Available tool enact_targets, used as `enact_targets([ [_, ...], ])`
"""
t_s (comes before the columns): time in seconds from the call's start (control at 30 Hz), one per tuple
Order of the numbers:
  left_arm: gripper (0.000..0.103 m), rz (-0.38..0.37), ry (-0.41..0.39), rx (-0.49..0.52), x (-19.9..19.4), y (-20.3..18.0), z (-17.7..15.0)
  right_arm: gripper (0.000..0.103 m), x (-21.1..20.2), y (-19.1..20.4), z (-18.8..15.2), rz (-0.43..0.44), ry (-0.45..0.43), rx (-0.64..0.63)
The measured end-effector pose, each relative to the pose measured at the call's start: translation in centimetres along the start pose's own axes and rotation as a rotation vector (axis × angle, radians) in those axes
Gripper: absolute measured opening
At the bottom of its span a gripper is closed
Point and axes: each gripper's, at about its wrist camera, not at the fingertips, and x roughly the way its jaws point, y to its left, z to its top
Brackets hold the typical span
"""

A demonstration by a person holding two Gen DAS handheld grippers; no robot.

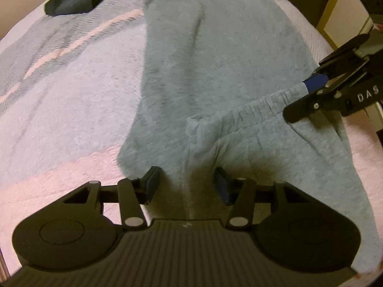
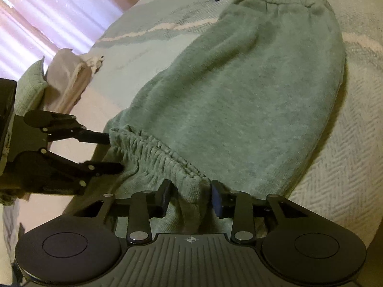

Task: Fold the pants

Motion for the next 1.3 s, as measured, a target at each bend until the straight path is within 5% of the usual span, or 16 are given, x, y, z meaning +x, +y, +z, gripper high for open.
enact_targets([
  [0.2, 0.042, 0.024, -0.013, 0.015, -4.6, -0.5, -3.2, 0.036, -3.9, 1.1, -1.4, -0.055, 0.023, -0.063],
  [0.4, 0.05, 0.0, -0.089, 0.208, -9.2, -4.6, -9.1, 0.051, -6.9, 7.8, -7.0, -0.051, 0.019, -0.227],
  [0.73, 0.061, 0.013, -0.236, 0.712, -12.3, -12.4, -21.7, 0.056, -6.1, 20.7, -24.2, -0.072, 0.033, -0.883],
  [1.0, 0.061, 0.171, -0.267, 0.995, -6.5, -13.1, -25.5, 0.055, 1.2, 21.6, -31.7, -0.384, 0.024, -1.409],
  [1.07, 0.061, 0.215, -0.286, 1.059, -5.2, -12.8, -26.3, 0.053, 1.7, 20.9, -32.1, -0.4, 0.006, -1.446],
  [1.2, 0.036, 0.272, -0.303, 1.119, -4.3, -12.5, -26.4, 0.032, 1.5, 20.6, -32.1, -0.411, -0.003, -1.441],
  [1.3, 0.017, 0.258, -0.286, 1.102, -5.1, -12.5, -25.9, 0.019, -0.2, 21.1, -29.6, -0.384, 0.006, -1.272],
])
